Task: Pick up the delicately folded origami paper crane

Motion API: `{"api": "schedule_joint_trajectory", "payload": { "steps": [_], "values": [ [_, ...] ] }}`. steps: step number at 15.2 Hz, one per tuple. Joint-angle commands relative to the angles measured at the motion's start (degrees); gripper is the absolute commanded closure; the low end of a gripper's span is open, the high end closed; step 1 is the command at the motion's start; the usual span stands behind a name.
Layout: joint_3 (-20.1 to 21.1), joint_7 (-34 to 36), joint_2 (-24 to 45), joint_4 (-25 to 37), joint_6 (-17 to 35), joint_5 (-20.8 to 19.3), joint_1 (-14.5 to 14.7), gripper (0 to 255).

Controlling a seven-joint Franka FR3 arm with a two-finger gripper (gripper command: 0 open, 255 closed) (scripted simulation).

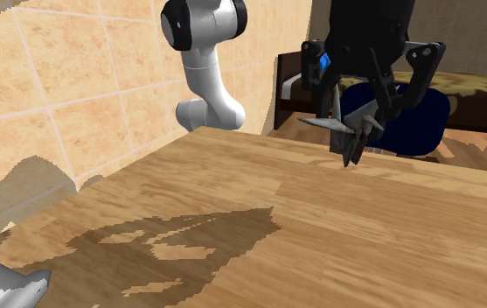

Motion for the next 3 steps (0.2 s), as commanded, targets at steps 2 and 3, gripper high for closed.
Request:
{"api": "schedule_joint_trajectory", "payload": {
  "steps": [2, 3],
  "values": [
    [0.0, 0.3, 0.9, 2.96, -2.23, -0.64, 0.8, 255],
    [0.0, 0.29, 0.89, 2.95, -2.22, -0.64, 0.8, 255]
  ]
}}
